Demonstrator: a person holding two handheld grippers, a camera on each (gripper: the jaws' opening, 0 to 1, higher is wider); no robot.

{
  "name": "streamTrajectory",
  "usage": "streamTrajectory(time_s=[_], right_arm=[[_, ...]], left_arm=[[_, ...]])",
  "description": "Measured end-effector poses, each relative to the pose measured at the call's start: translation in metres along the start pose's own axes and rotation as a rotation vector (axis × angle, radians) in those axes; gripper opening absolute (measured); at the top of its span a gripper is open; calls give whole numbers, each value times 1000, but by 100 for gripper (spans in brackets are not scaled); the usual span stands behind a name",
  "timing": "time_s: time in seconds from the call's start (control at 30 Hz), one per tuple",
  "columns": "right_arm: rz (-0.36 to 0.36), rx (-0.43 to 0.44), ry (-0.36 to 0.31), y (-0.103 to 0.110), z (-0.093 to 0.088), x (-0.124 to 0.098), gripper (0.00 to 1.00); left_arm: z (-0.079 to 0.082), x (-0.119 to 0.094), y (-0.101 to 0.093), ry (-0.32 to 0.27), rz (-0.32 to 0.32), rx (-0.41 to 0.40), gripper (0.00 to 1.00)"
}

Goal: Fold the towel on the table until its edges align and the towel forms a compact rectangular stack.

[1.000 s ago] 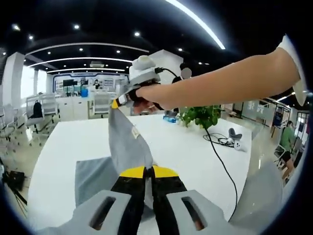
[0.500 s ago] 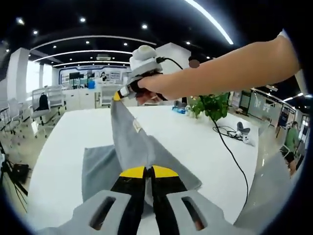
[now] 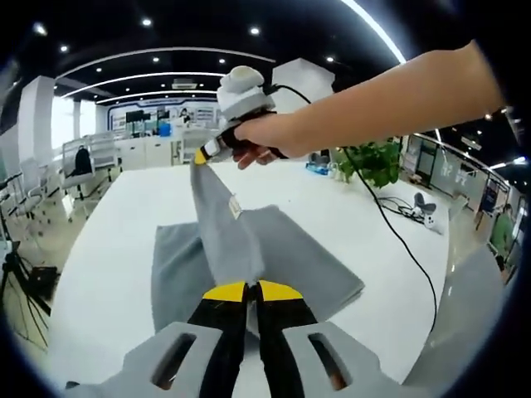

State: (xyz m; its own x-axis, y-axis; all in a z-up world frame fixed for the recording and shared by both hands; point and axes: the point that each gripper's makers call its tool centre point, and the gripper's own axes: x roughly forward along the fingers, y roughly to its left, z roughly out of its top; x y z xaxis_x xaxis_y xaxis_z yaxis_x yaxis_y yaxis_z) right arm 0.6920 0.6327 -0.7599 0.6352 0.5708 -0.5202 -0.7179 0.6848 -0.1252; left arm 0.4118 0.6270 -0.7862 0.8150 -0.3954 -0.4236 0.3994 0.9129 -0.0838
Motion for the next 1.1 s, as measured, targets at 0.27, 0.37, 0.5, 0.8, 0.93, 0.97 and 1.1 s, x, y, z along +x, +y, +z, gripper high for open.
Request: streamTrajectory(time_s=[0.27,0.37,0.5,0.8,0.93,0.97,1.1], right_arm=[[22,5,10,18,-6,17,0],[23,-6,20,21,-13,29,0],[38,0,42,24,-15,40,0],[42,16,54,38,-21,63,0],[47,24,65,43,-27,77,0],[50,25,67,44,-28,82,0],[60,23,74,48,-33,88,1]], left_arm=[[-23,-3,12,23,35,-44,3],[-32,-1,20,29,50,-63,3],[-42,0,31,44,74,-73,4],[-65,6,52,73,128,-83,4],[-75,6,63,77,157,-97,4],[-76,5,63,77,157,-103,4],[-86,5,64,93,159,-124,4]])
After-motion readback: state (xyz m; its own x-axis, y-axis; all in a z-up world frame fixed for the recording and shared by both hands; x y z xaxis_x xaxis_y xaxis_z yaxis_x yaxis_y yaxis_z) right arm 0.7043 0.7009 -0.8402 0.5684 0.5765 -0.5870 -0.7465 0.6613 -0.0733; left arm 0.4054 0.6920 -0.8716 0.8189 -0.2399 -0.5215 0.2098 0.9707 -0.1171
